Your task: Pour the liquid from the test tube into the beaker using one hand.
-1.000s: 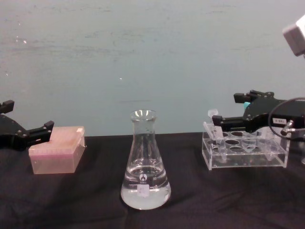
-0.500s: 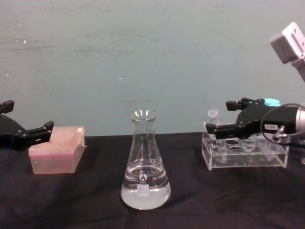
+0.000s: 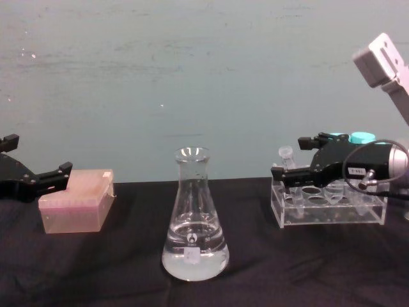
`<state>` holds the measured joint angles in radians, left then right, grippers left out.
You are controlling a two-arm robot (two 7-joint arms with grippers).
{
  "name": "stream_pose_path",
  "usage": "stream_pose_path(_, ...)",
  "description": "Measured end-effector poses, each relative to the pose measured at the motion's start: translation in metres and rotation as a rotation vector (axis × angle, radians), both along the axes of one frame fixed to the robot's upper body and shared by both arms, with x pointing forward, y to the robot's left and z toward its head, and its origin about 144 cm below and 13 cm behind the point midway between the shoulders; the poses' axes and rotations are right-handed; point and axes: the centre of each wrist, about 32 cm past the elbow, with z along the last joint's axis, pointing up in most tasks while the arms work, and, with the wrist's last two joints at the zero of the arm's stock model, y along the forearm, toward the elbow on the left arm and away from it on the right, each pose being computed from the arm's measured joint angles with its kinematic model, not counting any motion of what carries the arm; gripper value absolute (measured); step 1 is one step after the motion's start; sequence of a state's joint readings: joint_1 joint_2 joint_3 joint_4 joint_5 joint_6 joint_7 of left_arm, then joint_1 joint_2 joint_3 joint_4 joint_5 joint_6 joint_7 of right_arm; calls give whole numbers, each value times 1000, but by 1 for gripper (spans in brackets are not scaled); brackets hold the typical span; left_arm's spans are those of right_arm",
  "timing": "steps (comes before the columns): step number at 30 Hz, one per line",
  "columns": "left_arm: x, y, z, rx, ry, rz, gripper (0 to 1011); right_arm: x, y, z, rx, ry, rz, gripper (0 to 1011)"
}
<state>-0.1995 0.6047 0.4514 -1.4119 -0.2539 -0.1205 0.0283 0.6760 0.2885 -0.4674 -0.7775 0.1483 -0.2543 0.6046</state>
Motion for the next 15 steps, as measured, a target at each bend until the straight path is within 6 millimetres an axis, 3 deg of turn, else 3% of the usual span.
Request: stream_pose_path(15,0,0,0,0,0,0,1000,6,3,-3,-14,14,-8,1000)
